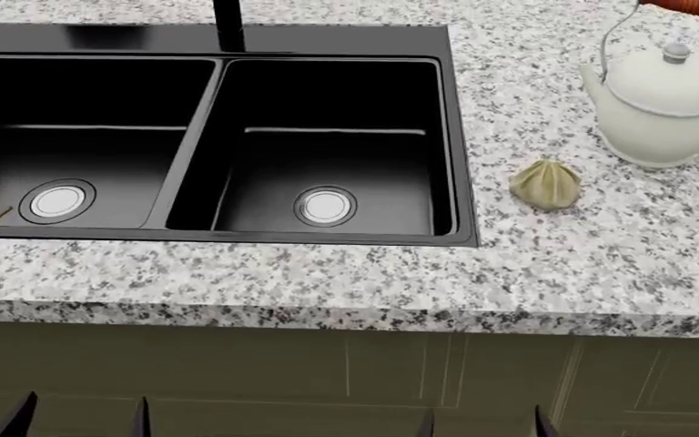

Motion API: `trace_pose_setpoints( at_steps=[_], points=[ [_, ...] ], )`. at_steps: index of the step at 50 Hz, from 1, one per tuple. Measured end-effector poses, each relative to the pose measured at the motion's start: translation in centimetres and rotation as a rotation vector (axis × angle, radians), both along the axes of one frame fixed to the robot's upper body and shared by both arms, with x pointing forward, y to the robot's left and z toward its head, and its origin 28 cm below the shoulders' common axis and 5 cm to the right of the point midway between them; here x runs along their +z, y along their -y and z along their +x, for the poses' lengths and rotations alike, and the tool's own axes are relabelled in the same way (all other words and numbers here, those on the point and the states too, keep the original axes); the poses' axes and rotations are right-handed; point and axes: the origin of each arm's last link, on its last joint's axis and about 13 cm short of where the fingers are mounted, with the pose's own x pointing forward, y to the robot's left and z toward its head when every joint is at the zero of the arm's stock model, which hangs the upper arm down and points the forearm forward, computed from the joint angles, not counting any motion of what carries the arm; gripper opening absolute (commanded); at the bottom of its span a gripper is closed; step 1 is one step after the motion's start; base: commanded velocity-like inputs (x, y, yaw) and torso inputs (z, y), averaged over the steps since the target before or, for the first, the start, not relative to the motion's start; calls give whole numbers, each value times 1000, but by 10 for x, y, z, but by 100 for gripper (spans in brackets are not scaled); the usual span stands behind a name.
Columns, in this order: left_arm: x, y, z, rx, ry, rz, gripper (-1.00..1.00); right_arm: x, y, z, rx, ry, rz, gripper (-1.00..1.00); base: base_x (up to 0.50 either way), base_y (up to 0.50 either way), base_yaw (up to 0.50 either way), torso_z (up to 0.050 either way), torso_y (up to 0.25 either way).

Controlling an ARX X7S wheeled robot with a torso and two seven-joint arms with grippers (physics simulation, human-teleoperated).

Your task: Turn the sink spout to the right.

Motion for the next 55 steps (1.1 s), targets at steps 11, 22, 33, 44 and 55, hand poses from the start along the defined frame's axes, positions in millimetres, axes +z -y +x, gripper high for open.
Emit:
trace_pose_setpoints(
  at_steps=[11,22,33,44,55],
  points=[
    [31,1,14,40,75,14,100,34,6,7,-14,50,-14,100,0,0,0,0,0],
    [72,-8,24,89,172,30,100,68,13,15,-29,119,-58,100,0,0,0,0,0],
    [108,-13,28,115,239,47,100,99,21,24,-59,181,-69,100,0,0,0,0,0],
    [127,-22,31,155,281,70,100,121,30,34,-103,220,-111,100,0,0,0,0,0],
    [136,-31,32,194,293,76,100,134,42,38,-156,232,-153,100,0,0,0,0,0]
  ],
)
